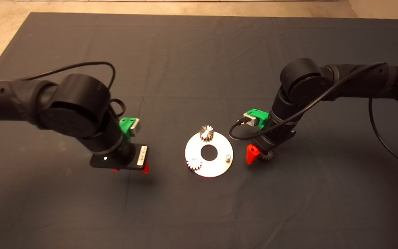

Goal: Install three planetary gears onto the carrier pins

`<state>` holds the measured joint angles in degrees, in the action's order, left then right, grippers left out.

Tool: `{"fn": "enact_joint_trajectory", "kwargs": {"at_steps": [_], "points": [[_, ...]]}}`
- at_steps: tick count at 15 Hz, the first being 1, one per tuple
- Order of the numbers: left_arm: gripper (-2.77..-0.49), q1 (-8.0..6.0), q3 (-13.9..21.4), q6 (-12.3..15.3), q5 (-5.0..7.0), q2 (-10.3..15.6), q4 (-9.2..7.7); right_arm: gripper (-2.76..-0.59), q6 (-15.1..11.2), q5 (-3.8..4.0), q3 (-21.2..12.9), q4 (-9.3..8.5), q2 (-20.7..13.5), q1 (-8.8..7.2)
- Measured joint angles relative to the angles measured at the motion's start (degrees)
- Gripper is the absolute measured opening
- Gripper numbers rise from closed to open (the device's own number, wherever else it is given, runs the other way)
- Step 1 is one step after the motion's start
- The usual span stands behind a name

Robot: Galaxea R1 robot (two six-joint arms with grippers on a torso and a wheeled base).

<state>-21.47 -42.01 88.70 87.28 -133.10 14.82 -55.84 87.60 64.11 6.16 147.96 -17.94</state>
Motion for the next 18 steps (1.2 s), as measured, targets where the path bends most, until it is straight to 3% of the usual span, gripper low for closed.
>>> {"fn": "enact_joint_trajectory", "kwargs": {"at_steps": [3, 8, 12, 14, 18], "points": [[-1.50, 0.00, 3.67, -1.22, 0.06, 2.88, -0.05, -0.62, 1.22, 0.07, 0.35, 0.18, 0.00, 0.00], [-1.50, 0.00, 8.75, -1.74, 0.04, 6.48, -0.24, -0.62, 5.63, 0.05, 1.65, 0.31, 0.17, 0.00], [-1.50, 0.00, 11.79, -3.05, 0.01, 12.68, -0.27, -0.62, 8.52, 0.05, 2.23, 0.37, 0.17, 0.01], [-1.50, 0.00, 12.78, -5.07, 0.09, 16.07, -0.90, -0.62, 9.44, 0.05, 2.28, 0.40, 0.16, 0.01], [-1.50, 0.00, 13.99, -8.34, 0.06, 20.10, -1.79, -0.62, 11.07, 0.07, 2.28, 0.45, 0.15, 0.01]]}}
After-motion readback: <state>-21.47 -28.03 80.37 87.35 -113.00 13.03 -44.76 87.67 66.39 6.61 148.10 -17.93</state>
